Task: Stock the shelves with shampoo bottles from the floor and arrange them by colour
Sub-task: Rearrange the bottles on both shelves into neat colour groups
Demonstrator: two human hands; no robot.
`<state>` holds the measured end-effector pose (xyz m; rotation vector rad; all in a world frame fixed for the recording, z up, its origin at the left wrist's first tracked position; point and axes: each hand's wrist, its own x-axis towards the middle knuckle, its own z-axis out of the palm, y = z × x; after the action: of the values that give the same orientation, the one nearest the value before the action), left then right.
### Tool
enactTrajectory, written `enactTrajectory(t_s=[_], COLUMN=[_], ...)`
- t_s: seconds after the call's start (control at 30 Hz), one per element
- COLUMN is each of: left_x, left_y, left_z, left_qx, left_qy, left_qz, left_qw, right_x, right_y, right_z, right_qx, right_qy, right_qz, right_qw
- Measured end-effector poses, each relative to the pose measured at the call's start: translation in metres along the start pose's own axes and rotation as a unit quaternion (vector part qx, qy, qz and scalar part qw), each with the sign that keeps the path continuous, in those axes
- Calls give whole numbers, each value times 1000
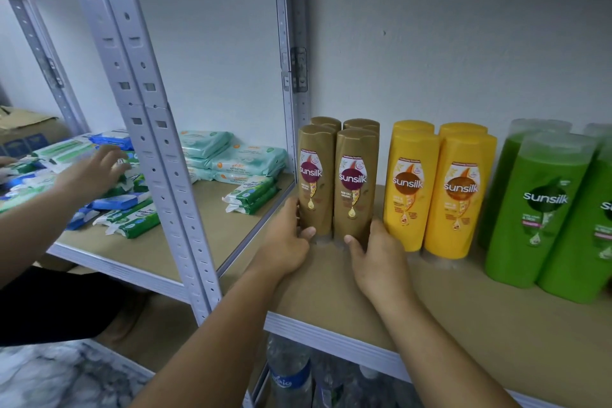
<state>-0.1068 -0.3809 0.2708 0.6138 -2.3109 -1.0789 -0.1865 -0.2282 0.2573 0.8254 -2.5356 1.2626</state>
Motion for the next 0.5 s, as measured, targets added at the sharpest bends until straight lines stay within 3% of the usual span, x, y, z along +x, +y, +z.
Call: enactTrajectory(t_s=[0.27, 0.5], left_x=[-7, -34], left_y=[4, 9], left_z=[-1, -5], left_qx=[43, 160], left_qy=[-2, -14], left_qz=[-2, 12], left_qw=[999, 987], right_x=[-1, -17], right_y=[2, 5], right_z=[-1, -20], right_qx=[2, -16], right_qy=[-16, -69], right_qz=[-9, -47], right_qw=[1000, 996])
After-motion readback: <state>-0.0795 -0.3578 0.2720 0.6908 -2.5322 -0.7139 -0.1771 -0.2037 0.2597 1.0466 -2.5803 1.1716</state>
